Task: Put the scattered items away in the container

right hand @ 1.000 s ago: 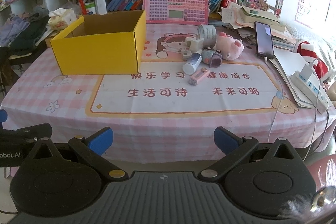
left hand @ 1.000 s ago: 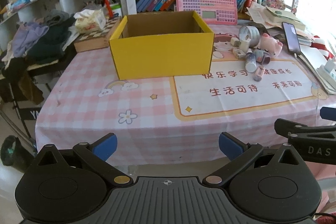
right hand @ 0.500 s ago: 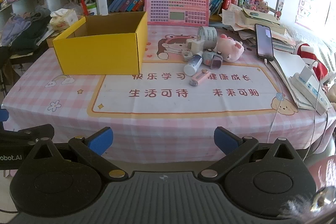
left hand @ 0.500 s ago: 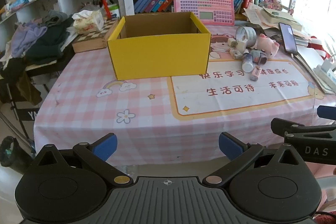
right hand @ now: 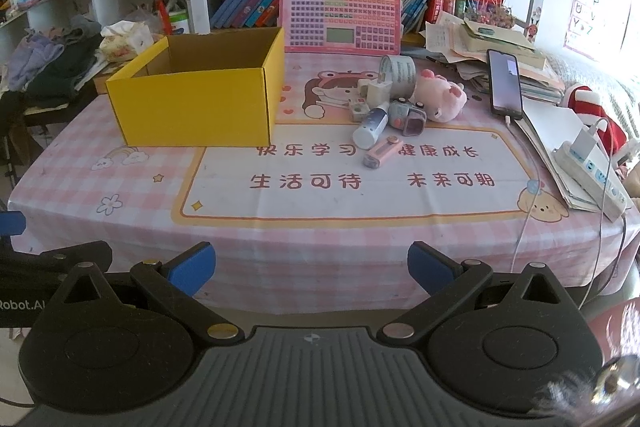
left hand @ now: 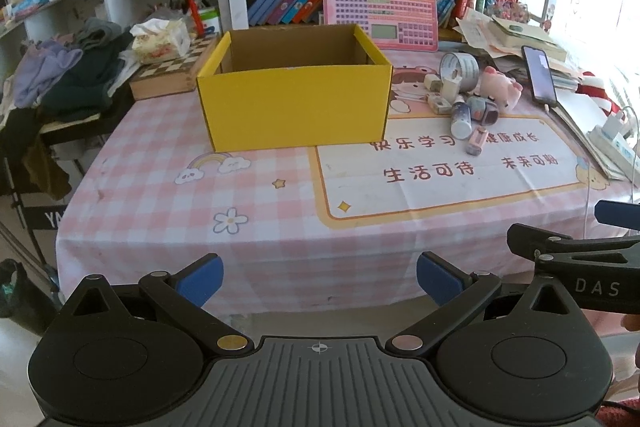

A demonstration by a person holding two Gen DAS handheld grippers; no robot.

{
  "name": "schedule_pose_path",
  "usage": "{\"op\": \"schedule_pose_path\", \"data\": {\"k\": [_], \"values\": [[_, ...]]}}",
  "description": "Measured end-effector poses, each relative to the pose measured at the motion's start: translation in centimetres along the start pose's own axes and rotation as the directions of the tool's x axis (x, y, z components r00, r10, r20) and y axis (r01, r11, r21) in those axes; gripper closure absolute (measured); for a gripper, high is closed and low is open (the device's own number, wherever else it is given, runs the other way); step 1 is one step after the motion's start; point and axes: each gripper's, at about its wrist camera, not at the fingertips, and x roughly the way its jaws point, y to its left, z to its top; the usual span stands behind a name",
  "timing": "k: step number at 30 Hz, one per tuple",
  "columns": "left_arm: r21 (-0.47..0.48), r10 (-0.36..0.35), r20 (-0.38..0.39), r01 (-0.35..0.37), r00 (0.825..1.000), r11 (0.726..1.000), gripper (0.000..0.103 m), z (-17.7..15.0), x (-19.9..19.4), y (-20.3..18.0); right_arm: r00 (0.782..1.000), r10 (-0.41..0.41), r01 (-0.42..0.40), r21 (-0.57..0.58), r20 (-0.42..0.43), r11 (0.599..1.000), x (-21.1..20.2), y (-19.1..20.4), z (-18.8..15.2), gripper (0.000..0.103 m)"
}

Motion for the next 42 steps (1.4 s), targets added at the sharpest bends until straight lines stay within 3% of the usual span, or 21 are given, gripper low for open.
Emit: {"op": "schedule_pose_path", "data": {"k": [42], "values": [[0.027, -0.026, 0.021, 0.026, 0.999, 0.999, 0.000, 1.1, 1.5, 0.1, 0.999, -0.024, 0.024, 0.008, -0.023, 1.000, 1.7, 0.1, 0.7, 0.000]]}}
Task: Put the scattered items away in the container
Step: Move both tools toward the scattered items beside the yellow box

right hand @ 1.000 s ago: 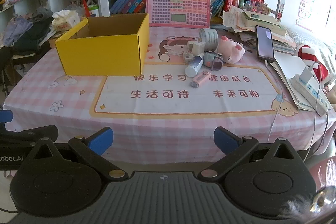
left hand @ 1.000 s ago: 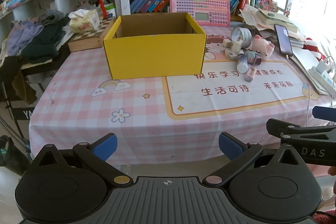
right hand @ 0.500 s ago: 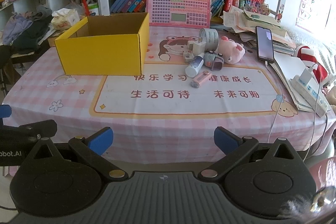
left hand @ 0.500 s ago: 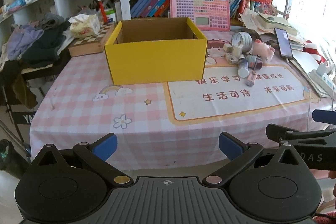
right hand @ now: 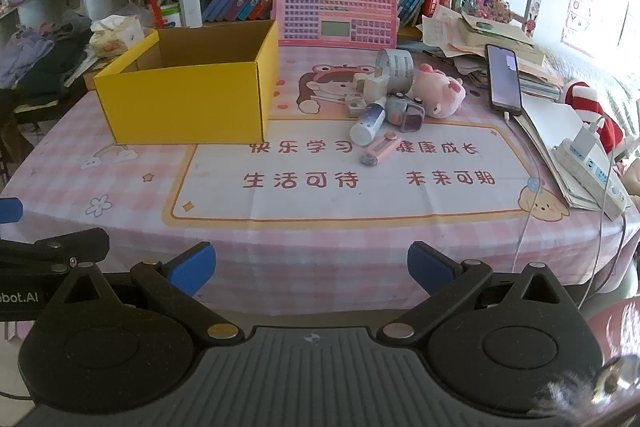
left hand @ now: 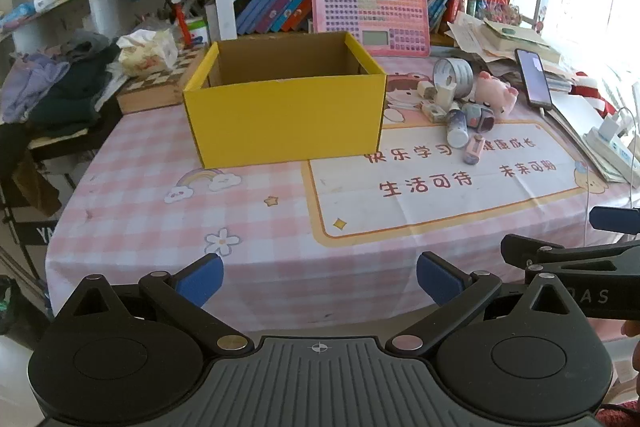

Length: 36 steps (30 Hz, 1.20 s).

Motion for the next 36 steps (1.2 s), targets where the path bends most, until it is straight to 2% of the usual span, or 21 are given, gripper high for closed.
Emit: {"op": "schedule_pose_path", "data": {"k": [11, 21, 36], "values": [[0.051, -0.040, -0.023, 0.041, 0.999, 0.998, 0.000, 0.9, 1.8, -1.4, 1.000, -0.019, 0.019, 0.040, -0.017, 0.999, 1.6, -1.7, 0.6, 0.000], [0.097, -0.101, -0.013, 0.102, 0.995, 0.990, 0.000, 2.3, 3.6, -3.2, 0.998, -0.063, 0.062, 0.087, 0.007, 0.994, 3.1, -3.9, 2.1, 0.000], [0.229, -0.230, 0.010, 0.221, 0.973, 0.948, 0.002, 6.4, 7.8, -7.5, 0.997, -0.068, 0.063, 0.113, 0.037, 0.992, 6.5, -7.4, 5.5, 0.002]]}}
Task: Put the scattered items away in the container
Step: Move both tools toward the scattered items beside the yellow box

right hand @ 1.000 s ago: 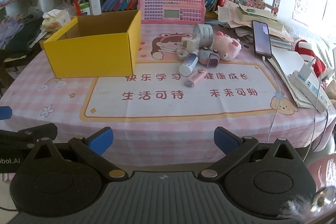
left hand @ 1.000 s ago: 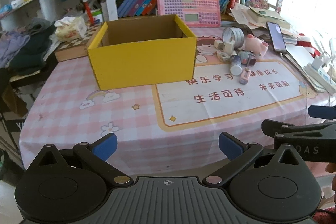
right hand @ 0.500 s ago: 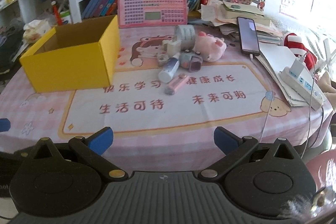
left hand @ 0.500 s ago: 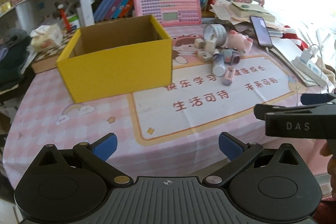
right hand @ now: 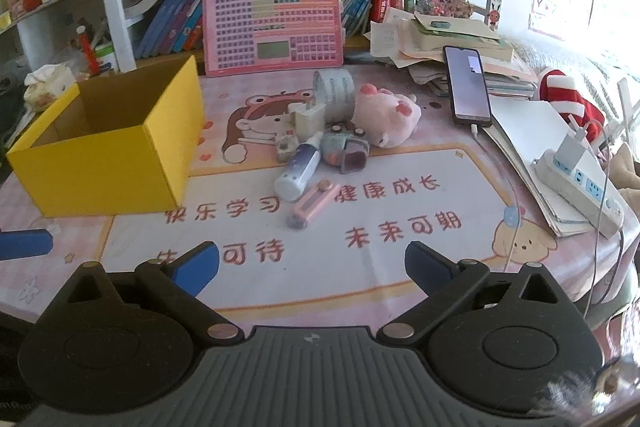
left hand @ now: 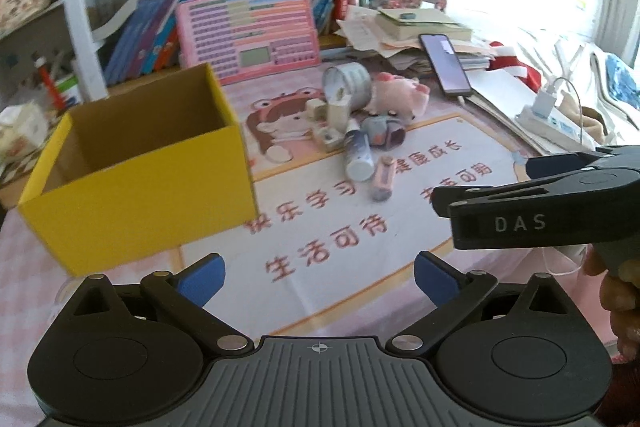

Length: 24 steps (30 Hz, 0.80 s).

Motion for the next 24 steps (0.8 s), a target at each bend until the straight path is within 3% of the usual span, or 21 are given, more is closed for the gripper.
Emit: {"op": "schedule_pose_path", "data": {"k": [5, 10, 24], "values": [[0.023, -0.026, -0.010, 0.026, 1.000, 0.999, 0.005, 1.4, 1.8, -0.3, 1.000, 0.003, -0.003, 0.001, -0.016, 1.000, 1.7, -1.0, 1.1, 0.003], [0.017, -0.036, -0.021, 0.037, 0.999, 0.999, 0.012, 2.8, 3.3, -0.4, 0.999, 0.002, -0.001, 0.009, -0.036, 1.000, 3.4, -2.3, 2.5, 0.013], [0.033, 0.012, -0.073, -0.010, 0.997, 0.999, 0.012, 5.3, 7.3, -2.3, 0.978, 0.103, -0.107, -0.012, -0.181, 0.994, 10.8, -3.6, 5.2, 0.037]]}}
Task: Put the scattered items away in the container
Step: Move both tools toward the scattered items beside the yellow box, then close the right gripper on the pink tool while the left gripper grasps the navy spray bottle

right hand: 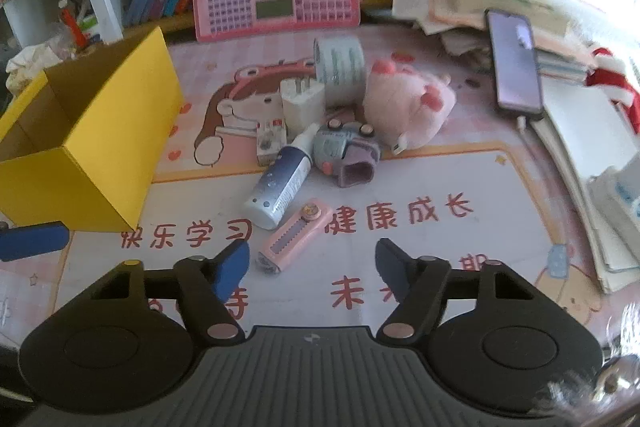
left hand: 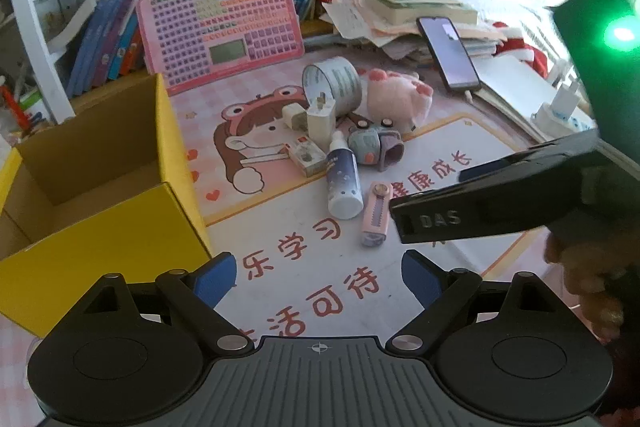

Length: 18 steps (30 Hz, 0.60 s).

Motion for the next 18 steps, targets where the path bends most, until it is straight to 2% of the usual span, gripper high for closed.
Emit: {"op": "schedule_pose_path", "data": {"k": [7, 12, 18], "values": [[0.018, 0.040, -0.047, -0.039, 0.998, 0.999, 0.013, 0.8, 1.8, -0.3, 0.986, 0.074, -0.075, -0.001, -0.149, 0.997, 5.0, -0.2, 0.8, 0.058], [0.008, 0.060, -0.084, -0.060, 0.995, 0.998, 0.013, 1.5, 3.1, 0.1, 0.980, 0.114, -0.115, 0.002, -0.165, 0.993, 6.7, -0.3, 1.6, 0.056], [0.013, 0.046, -0.096, -0.045, 0.994, 0.999, 0.013, 2.5, 4.4, -0.1, 0.979, 0.132, -0.132, 0.010, -0.157, 0.991, 7.4, -1.2, 2.2, 0.054]]}}
